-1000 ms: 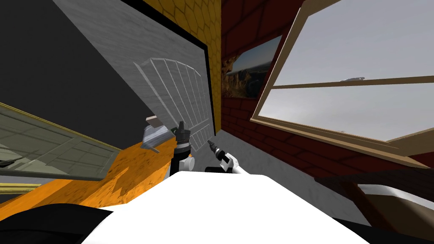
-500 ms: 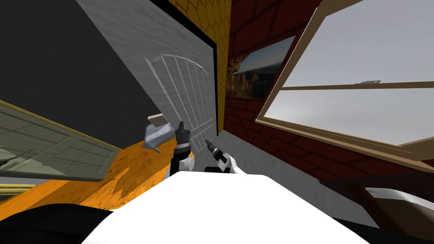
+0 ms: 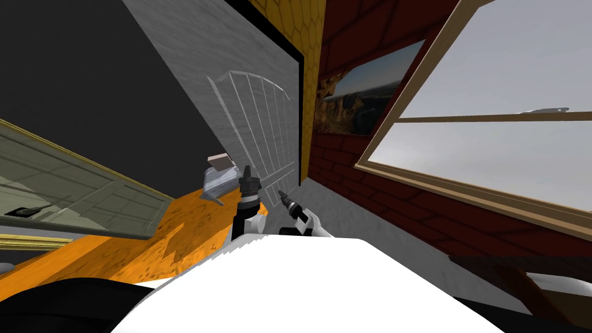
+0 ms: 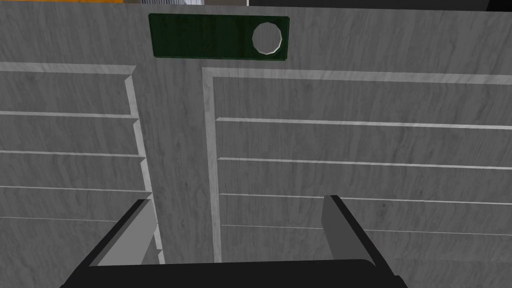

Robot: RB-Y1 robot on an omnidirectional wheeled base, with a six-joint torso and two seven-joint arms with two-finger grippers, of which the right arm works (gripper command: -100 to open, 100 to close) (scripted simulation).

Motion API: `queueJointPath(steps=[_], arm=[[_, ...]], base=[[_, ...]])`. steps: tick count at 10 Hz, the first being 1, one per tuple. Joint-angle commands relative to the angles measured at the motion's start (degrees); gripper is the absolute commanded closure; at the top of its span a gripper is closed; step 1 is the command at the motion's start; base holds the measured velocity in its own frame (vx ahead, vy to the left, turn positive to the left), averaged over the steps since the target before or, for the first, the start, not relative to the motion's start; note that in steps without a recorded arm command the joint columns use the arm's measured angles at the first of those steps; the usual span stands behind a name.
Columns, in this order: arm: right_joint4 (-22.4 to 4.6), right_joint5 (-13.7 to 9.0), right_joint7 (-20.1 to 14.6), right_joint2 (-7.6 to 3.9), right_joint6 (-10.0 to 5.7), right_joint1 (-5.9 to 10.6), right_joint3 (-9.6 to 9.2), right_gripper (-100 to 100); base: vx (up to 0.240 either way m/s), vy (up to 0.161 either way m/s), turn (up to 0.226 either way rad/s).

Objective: Pull the door open

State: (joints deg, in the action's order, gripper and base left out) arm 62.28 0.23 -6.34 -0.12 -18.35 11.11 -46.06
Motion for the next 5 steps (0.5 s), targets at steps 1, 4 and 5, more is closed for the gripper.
queueJointPath(steps=[1, 4, 5], arm=[[-0.04, 0.00, 0.00, -0.01, -0.04, -0.01, 0.01, -100], [-0.04, 0.00, 0.00, -0.01, -0.04, -0.01, 0.01, -100], [-0.02, 0.00, 0.01, 0.17, -0.04, 0.00, -0.01, -100]], base=[[0.011, -0.011, -0.025], [-0.007, 0.000, -0.004], [-0.010, 0.024, 0.062]])
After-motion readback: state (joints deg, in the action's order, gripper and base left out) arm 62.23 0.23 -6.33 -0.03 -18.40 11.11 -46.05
